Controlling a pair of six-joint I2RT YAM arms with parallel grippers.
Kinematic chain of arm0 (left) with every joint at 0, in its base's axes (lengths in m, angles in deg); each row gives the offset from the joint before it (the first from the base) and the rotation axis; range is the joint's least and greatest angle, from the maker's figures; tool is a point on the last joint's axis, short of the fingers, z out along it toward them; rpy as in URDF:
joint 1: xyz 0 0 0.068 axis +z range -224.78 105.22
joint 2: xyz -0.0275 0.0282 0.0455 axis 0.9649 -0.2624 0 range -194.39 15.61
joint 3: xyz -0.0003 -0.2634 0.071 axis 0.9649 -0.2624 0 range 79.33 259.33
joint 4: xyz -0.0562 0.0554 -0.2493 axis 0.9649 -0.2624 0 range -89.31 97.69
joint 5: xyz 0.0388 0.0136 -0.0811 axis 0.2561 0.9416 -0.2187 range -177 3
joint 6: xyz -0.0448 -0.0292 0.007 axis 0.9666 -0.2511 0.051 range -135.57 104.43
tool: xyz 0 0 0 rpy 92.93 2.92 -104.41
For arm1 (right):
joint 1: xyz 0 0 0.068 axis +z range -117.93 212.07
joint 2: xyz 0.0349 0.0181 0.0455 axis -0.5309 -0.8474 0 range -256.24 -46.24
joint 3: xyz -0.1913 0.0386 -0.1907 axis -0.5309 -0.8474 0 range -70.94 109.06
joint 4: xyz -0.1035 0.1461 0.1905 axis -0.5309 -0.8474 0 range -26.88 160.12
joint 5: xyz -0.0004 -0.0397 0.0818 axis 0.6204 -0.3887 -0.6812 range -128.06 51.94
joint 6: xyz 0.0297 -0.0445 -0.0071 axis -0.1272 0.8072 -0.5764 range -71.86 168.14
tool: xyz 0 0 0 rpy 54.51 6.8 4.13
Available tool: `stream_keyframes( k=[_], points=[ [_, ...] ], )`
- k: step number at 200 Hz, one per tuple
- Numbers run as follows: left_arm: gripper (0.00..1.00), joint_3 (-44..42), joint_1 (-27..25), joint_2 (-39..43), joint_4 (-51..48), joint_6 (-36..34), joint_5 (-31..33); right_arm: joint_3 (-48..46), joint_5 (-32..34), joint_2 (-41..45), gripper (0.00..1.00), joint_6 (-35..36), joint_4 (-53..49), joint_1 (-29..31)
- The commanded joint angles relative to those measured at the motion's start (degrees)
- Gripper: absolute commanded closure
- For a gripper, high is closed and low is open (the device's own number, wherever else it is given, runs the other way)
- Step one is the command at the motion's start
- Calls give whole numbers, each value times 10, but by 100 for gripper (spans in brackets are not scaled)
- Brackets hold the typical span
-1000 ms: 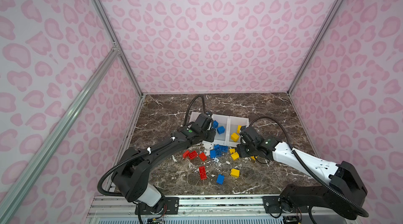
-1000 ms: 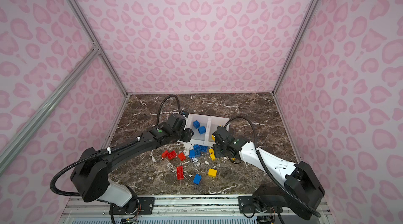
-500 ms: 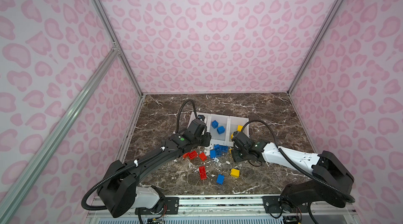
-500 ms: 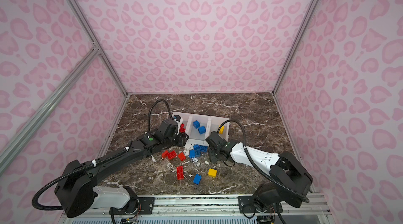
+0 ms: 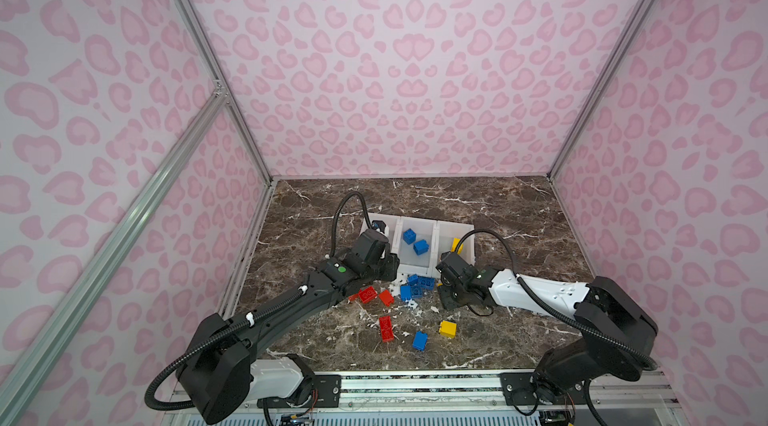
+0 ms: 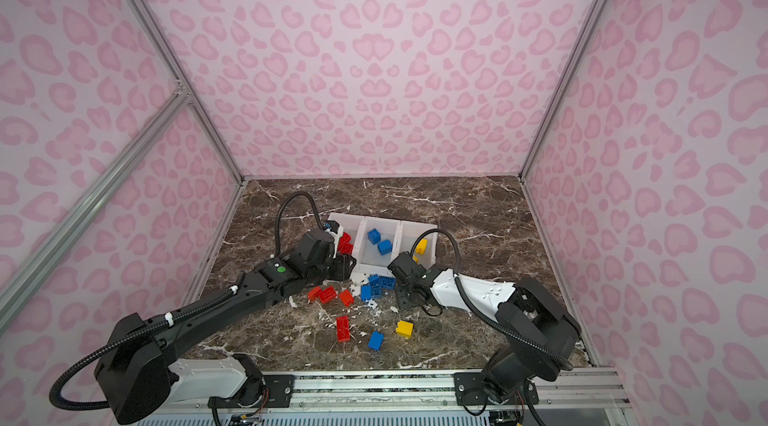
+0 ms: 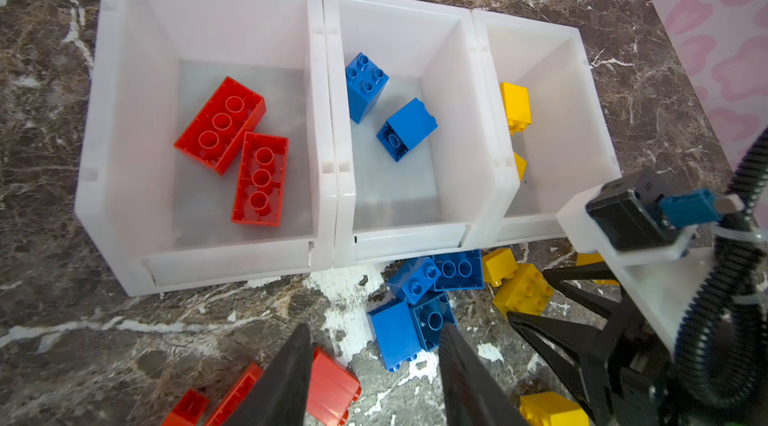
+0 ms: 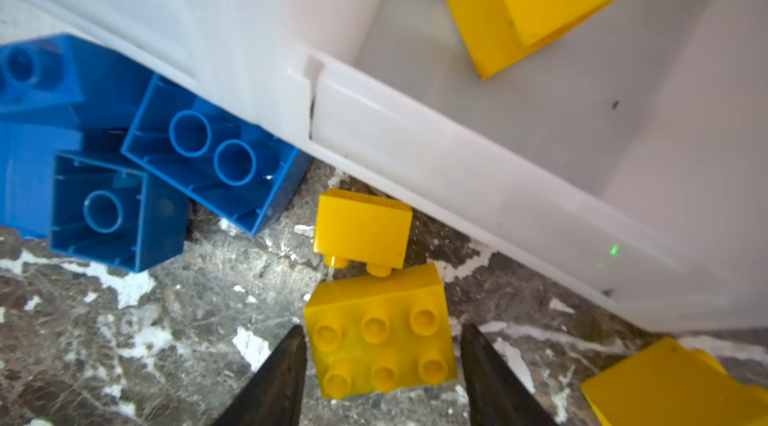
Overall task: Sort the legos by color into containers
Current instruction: 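Grasp a yellow brick near the bin with the right gripper while the left gripper withdraws, then lift the yellow brick and drop it into the compartment nearest the right gripper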
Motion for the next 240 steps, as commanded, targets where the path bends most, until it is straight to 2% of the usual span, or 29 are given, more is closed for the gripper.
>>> stream_keyframes(
  k=[1, 60, 143, 168, 213, 240],
  points=[
    [48, -4, 0, 6, 7, 4, 4, 3, 11, -9, 43, -3, 6, 0],
    [48, -10, 0, 13, 5, 5, 7, 5, 5, -16, 52, -6, 9, 2],
    [48, -19, 0, 24, 0, 6, 10, 47, 39, 53, 53, -5, -72, 35],
    [48, -18, 0, 27, -2, 4, 12, 96, 74, 68, 53, 16, -112, 9],
    [48, -17, 0, 31, -9, 2, 12, 160, 41, 26, 53, 62, -102, -80],
    [48, -20, 1, 38, -14, 3, 12, 206, 33, -22, 53, 77, -99, -110]
  ],
)
